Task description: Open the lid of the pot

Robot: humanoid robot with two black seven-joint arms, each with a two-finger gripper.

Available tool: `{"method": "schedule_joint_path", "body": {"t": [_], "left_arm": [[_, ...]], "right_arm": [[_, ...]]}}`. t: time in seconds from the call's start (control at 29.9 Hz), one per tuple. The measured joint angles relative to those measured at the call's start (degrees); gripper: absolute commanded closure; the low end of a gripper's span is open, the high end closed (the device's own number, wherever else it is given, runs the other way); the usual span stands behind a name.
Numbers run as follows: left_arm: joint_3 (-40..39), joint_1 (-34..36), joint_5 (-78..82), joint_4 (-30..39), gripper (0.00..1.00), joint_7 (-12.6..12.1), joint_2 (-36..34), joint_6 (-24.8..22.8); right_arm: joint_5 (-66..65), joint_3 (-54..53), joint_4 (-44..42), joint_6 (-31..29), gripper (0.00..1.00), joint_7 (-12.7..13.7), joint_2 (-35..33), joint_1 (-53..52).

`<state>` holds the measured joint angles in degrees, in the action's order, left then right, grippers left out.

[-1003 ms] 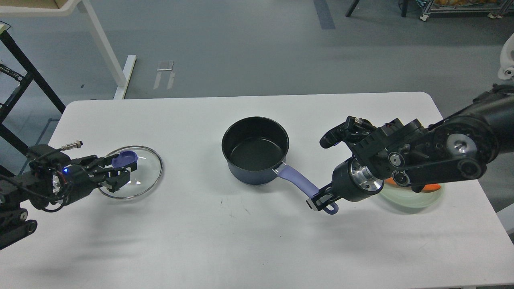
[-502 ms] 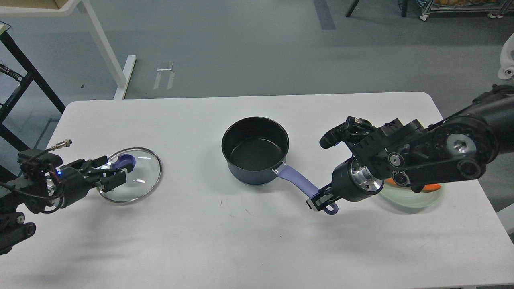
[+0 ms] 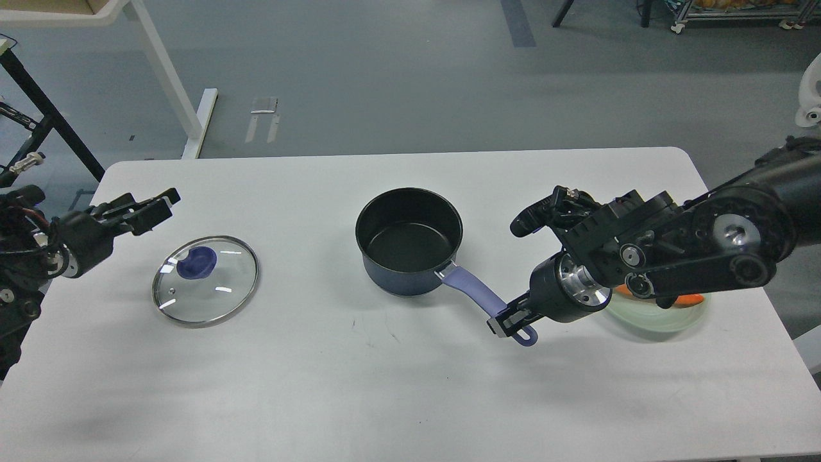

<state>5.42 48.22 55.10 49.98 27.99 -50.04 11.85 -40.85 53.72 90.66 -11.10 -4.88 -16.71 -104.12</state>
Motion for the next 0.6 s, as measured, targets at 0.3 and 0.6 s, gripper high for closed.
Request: {"method": "schedule_joint_path", "body": {"t": [0.3,0.6], "left_arm": [[0.0,2.7,-21.8,-0.5,0.01,0.0,0.2,-3.4],[-4.8,4.3,-43.3,-0.6,0.01,0.0,1.4,-12.0]], "right_arm": [[0.8,-4.9,0.0,0.6,0.03,-0.3,-7.0,0.2],[10.4,-22.2,-0.8,0.6,0.01,-0.5,-22.5,9.5]]}}
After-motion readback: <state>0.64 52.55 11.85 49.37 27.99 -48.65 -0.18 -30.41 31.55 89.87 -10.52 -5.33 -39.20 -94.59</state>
